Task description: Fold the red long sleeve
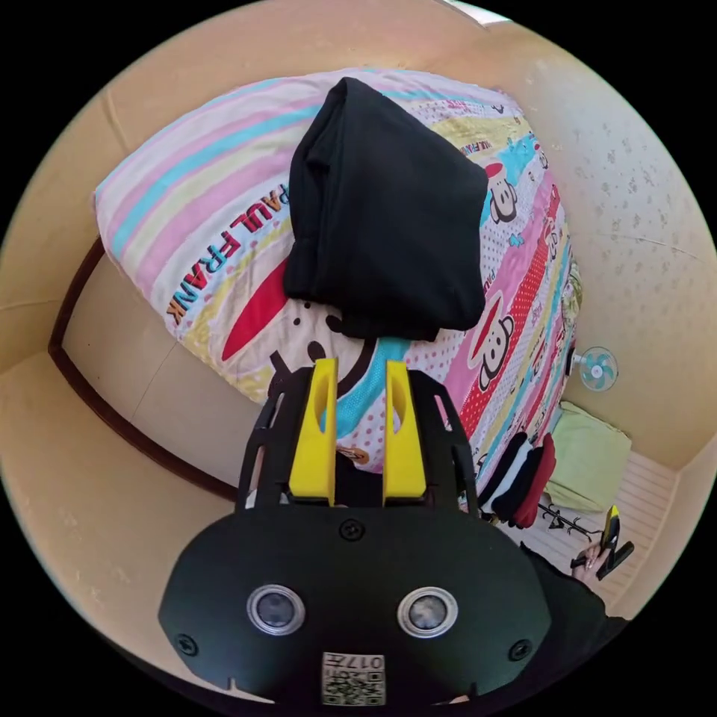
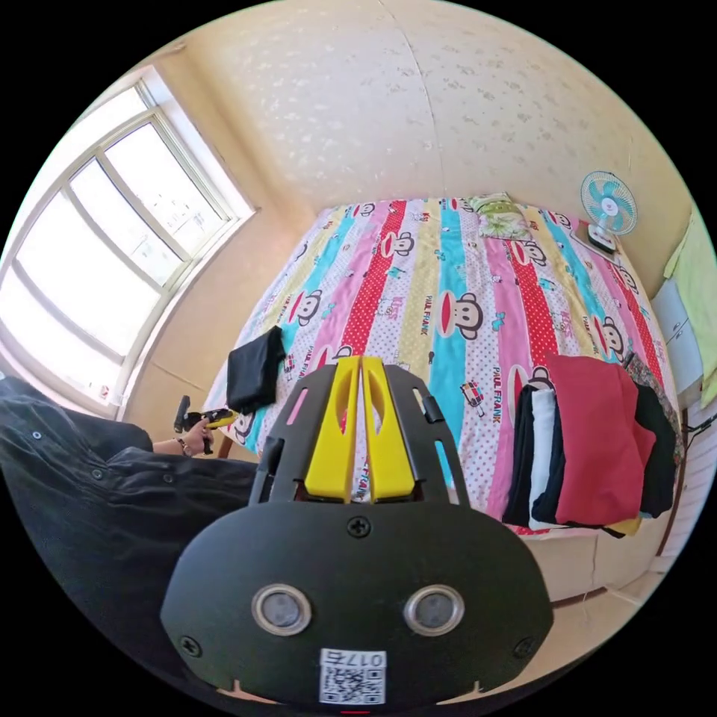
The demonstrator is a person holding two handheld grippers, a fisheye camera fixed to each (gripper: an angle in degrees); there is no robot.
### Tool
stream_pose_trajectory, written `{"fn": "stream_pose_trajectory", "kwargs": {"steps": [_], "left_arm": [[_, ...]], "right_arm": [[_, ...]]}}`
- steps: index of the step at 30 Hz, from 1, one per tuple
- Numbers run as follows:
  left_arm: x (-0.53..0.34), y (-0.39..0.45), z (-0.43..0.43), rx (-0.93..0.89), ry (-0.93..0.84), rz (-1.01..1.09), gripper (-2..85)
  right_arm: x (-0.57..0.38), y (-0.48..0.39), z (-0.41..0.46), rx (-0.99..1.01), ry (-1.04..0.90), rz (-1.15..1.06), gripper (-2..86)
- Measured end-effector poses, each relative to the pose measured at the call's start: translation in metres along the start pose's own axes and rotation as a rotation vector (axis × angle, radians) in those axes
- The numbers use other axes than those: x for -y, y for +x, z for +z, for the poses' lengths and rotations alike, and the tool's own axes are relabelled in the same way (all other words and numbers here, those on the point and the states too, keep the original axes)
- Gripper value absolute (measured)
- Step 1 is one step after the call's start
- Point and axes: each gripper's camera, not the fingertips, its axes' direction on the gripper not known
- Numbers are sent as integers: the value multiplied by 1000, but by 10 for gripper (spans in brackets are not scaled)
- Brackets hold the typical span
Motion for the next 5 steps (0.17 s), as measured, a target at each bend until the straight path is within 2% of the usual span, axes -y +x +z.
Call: {"fn": "stream_pose_trajectory", "kwargs": {"steps": [5], "left_arm": [[-17,-36,53,-95,26,-24,105]], "right_arm": [[-16,-46,18,-46,-58,6,4]]}}
